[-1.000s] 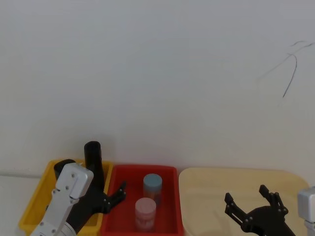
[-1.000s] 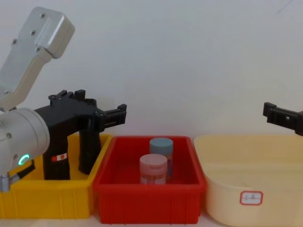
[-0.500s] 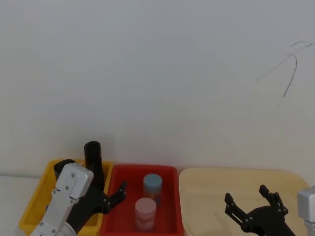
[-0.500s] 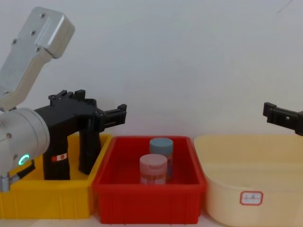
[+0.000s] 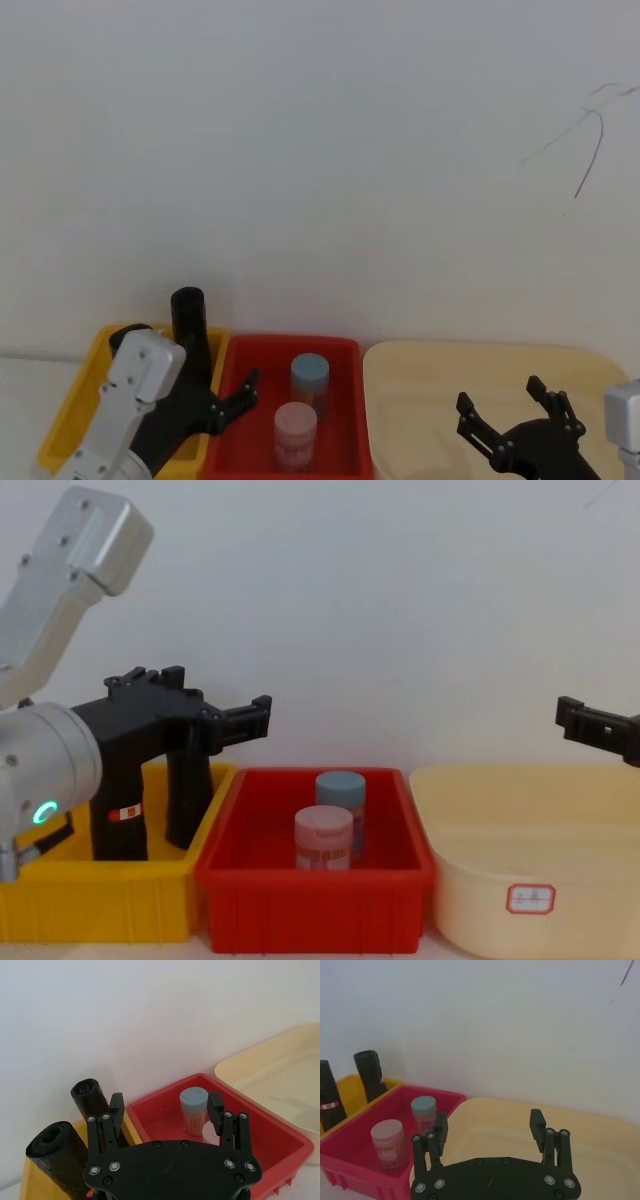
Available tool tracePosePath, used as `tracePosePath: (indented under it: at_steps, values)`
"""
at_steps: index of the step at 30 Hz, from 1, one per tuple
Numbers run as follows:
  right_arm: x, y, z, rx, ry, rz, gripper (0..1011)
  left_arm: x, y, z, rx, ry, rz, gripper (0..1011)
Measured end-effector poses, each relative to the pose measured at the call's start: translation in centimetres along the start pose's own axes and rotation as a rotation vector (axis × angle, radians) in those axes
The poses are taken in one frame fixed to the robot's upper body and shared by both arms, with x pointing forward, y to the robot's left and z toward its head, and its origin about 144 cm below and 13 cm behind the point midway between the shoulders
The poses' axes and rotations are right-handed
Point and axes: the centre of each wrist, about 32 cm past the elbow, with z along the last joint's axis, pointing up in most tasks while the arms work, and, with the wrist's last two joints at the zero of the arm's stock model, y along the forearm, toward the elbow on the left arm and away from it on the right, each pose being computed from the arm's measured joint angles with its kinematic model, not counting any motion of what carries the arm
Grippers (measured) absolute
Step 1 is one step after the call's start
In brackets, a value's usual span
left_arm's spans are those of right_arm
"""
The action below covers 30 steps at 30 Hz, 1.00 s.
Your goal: Pick up the garbage bag with the one hand and transfer it to the other hand.
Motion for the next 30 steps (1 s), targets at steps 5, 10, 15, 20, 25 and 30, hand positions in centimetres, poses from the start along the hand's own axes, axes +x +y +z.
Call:
tracePosePath:
  at_steps: [5,10,15,20,25,30]
  values:
    - [0.0,0.0,0.0,0.0,0.0,0.0,1000,0.6,0.6,0.1,-0.002,0.02,-0.017,1000]
    - [0.0,0.0,0.0,0.0,0.0,0.0,999,2.0,1.7,0.0,0.013,0.047,-0.028,1000]
    - [0.0,0.0,0.0,0.0,0.0,0.0,1000,3.2,2.5,-0.1,0.031,0.061,-0.031,1000]
    - [0.0,0.0,0.0,0.0,0.0,0.0,1000,4.4,3.2,-0.2,0.05,0.07,-0.032,1000]
    - [0.0,0.0,0.0,0.0,0.0,0.0,999,5.5,3.6,-0.3,0.07,0.078,-0.029,1000]
    - [0.0,0.0,0.0,0.0,0.0,0.0,1000,6.4,3.8,-0.4,0.087,0.079,-0.024,1000]
